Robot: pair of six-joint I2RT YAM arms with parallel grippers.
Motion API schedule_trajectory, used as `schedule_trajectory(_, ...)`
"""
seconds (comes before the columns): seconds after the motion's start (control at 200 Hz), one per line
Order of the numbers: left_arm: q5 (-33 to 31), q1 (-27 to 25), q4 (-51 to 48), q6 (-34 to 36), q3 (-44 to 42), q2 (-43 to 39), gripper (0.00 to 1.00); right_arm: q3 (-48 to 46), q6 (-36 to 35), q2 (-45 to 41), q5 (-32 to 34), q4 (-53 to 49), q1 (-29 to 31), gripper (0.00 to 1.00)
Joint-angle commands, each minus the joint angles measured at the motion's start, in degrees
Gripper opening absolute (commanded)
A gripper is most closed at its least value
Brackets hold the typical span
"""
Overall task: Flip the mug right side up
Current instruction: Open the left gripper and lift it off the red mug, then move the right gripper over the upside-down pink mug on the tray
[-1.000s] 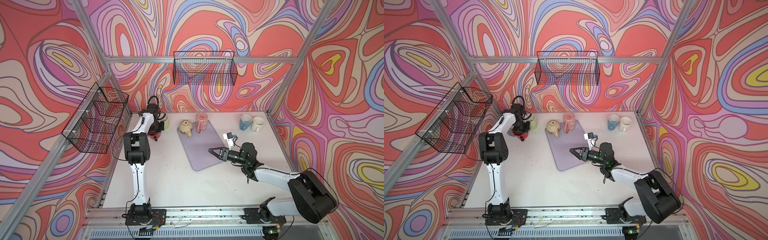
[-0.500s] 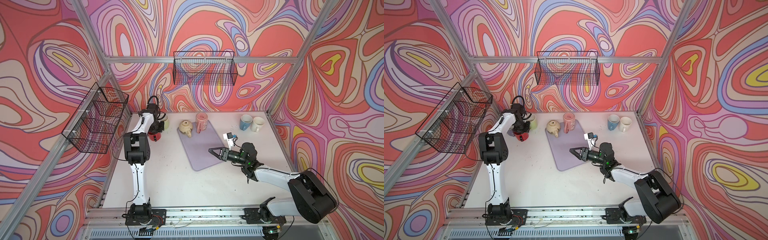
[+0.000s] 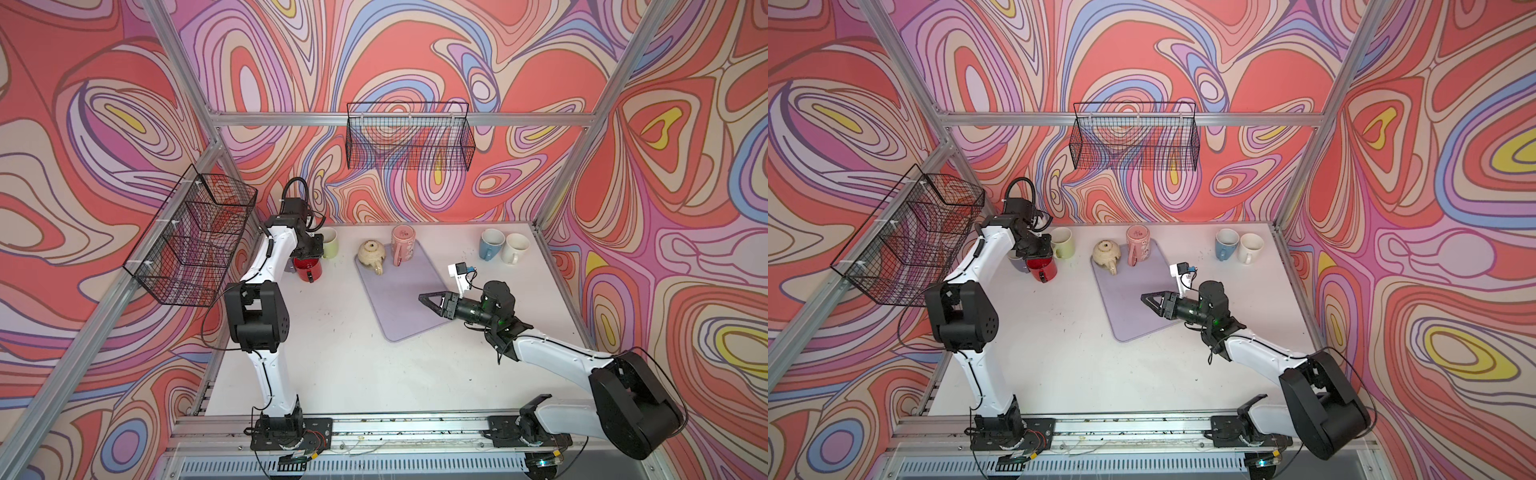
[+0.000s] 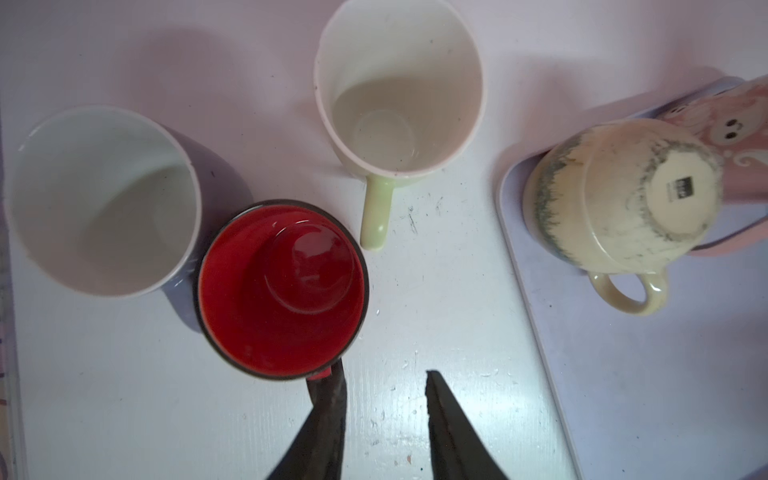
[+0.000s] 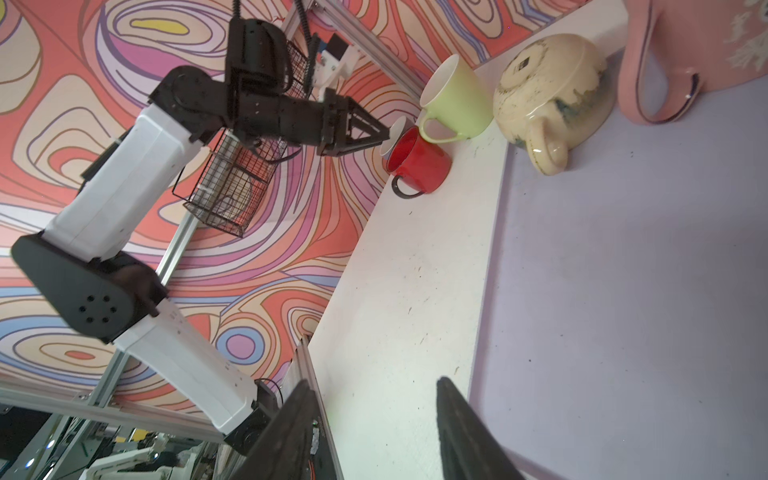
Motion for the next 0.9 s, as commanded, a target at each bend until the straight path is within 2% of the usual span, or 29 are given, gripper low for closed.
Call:
schedule_trajectory(0.0,1.78,0.32,2.55,0.61,-4.95,-5.41,0.37,4.01,-6.31,-2.23,7.55,-14.20,-0.08,0.50)
schedule_trajectory(0.165,4.33,-0.75,5.29,-1.48,-12.09,-14.45,0.37,9.70,-10.26,-1.62,16.36,-26.00,0.02,0.57)
schedule_trajectory(0.25,6.88,-3.19,8.34,-2.07,-17.80,-20.51,0.39,12.88,-11.37,-0.55,21.04,-30.59,0.37,0.72)
schedule_trajectory(0.315,6.82,-5.87,11.67,-1.59,-21.88,-25.41,0.40,15.84,-12.39,0.72,24.21,-33.40,1.12,0.78)
schedule_trajectory(0.486,11.06,-12.20,28.32,-1.22,-36.83,-41.19,0.45,26.88,-14.38,7.99,35.35,-43.69,4.26,0.75)
schedule_trajectory(0.566,9.61,-15.71,30.94,-0.01,-40.38,-46.01,0.46,31.51,-14.53,12.10,40.08,-46.52,6.01,0.75)
schedule_trajectory(0.716,11.48,-17.60,33.16,-1.10,-42.11,-48.90,0.46,40.24,-13.71,21.77,46.93,-50.66,7.67,0.75)
schedule_trajectory(0.896,11.07,-17.58,33.40,-2.03,-42.57,-50.04,0.46,49.57,-12.93,33.16,48.35,-50.97,8.80,0.76)
